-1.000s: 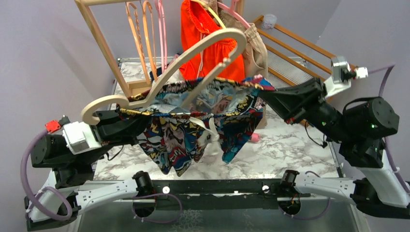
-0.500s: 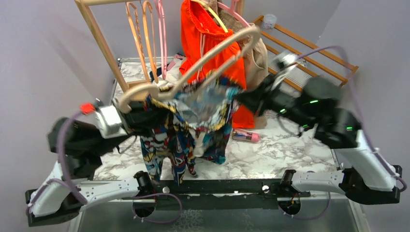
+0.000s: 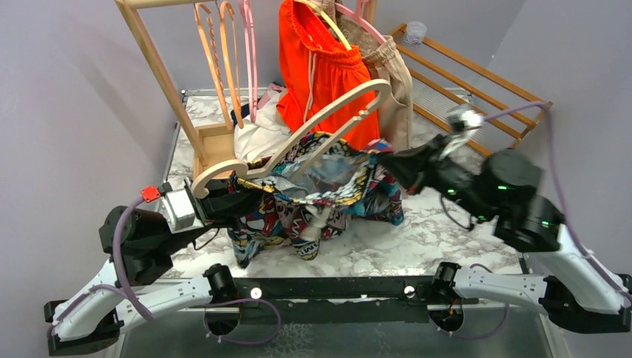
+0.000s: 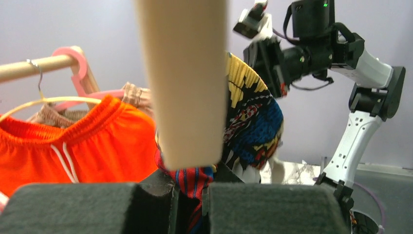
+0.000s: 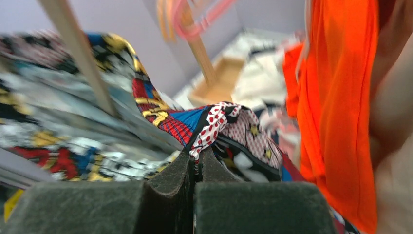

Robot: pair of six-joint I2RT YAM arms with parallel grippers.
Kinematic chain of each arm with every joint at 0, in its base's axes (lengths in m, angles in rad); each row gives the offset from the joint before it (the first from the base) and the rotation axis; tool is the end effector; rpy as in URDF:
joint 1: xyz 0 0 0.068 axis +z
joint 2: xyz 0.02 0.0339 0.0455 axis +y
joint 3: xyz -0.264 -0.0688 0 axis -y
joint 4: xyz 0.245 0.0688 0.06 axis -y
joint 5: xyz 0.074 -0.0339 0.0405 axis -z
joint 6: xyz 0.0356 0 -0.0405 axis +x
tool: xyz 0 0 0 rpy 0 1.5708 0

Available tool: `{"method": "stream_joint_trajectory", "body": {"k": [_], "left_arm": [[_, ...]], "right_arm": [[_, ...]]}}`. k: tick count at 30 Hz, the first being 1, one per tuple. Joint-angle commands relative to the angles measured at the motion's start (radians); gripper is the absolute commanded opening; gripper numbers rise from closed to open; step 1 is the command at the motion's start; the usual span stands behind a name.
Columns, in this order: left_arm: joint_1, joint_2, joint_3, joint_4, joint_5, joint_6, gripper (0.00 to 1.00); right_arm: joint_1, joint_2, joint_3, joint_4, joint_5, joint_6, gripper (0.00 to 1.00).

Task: Place the shorts on the hanger
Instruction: Hang the shorts on the hanger.

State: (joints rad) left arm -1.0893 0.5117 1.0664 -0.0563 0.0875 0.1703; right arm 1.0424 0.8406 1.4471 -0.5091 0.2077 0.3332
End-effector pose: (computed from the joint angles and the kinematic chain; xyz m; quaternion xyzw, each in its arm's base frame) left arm 0.0262 -0.0569 0.4751 0.3310 0.3903 -0.4009 0.7598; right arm 0.0665 0.0994 0.5097 -0.1600 0.6533 0.4139 0.6134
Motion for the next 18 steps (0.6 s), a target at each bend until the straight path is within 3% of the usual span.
{"method": "stream_joint_trajectory", "body": {"k": [1,10,18], "left_arm": [[0.002,-0.072,-0.041,0.039,-0.073,-0.058,0.0],[0.002,-0.141,-0.081,-0.113,-0.103,-0.104,0.0],[0.002,-0.118,-0.079,-0.229,-0.009,-0.128,0.0]], "right_arm": [[0.0,-0.01,-0.113,-0.036,0.076,0.067,0.01],[0.001,0.0,-0.112,-0.162,0.157,0.061,0.01],[0.0,0.039,0.013,-0.28,0.237,0.016,0.01]]}}
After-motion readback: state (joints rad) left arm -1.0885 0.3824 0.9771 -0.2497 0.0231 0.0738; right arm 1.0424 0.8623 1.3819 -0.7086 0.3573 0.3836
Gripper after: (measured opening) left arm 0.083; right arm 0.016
